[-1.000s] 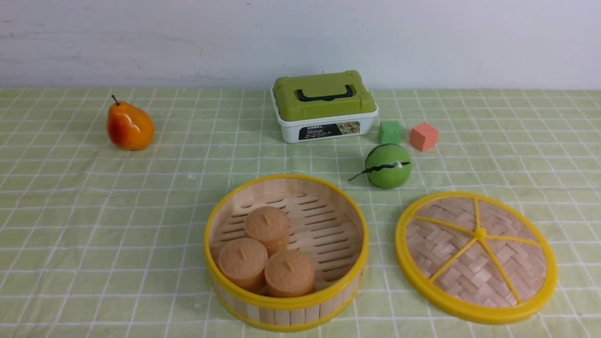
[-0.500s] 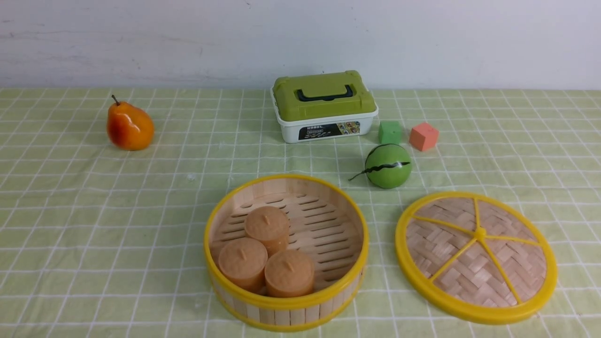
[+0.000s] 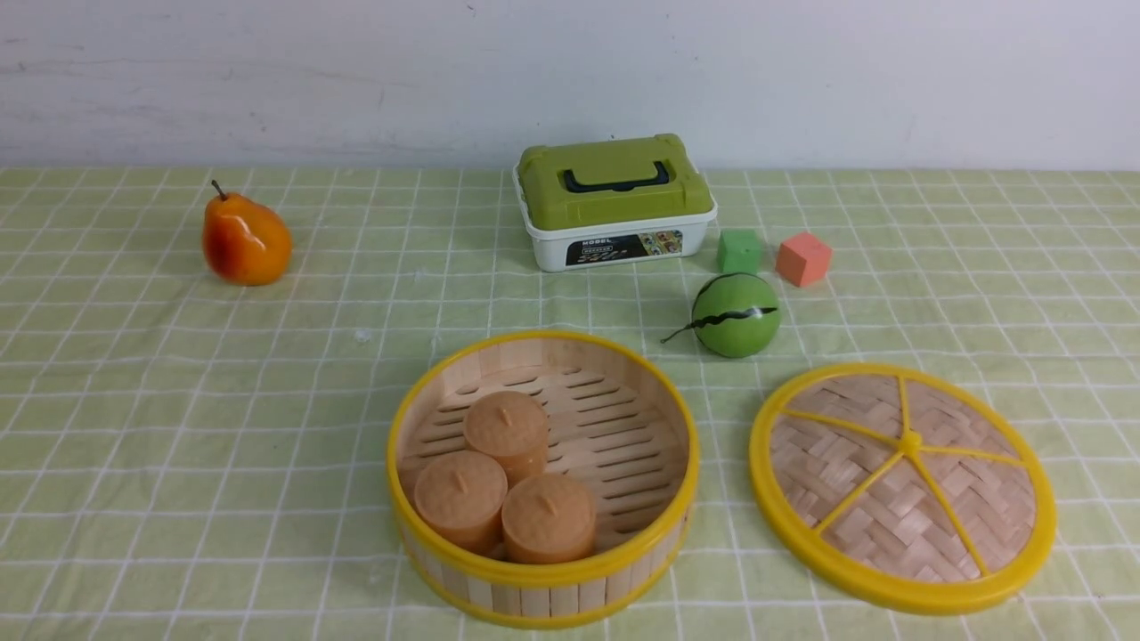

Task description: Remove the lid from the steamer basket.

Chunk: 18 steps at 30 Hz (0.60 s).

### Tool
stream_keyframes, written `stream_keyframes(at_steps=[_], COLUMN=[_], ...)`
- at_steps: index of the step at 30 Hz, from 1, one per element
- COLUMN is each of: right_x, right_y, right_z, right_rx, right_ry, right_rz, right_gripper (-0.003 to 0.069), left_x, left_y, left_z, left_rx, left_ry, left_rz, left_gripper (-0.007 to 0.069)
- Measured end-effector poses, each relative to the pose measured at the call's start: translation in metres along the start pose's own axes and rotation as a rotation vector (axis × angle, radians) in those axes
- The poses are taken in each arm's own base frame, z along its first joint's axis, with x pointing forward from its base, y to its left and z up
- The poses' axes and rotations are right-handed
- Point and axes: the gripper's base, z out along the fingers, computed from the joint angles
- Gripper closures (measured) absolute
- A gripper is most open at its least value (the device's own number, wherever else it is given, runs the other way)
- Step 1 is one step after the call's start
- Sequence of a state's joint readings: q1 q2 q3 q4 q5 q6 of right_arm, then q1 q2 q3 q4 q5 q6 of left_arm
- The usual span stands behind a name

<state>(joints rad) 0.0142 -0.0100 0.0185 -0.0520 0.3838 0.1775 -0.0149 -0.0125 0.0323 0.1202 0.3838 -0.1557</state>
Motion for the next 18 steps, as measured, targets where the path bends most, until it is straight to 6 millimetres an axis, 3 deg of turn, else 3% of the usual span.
stream_keyframes(at_steps=[18], right_x=[0.0000], right_y=[0.0000], right_z=[0.0000], right_rx=[0.000], right_ry=[0.000], right_rz=[0.001], right_gripper=[0.0559], left_x=[0.0000], left_y=[0.0000], left_z=[0.0000], left_rx=[0.000], left_ry=[0.000], left_rz=[0.000], left_gripper=[0.0386])
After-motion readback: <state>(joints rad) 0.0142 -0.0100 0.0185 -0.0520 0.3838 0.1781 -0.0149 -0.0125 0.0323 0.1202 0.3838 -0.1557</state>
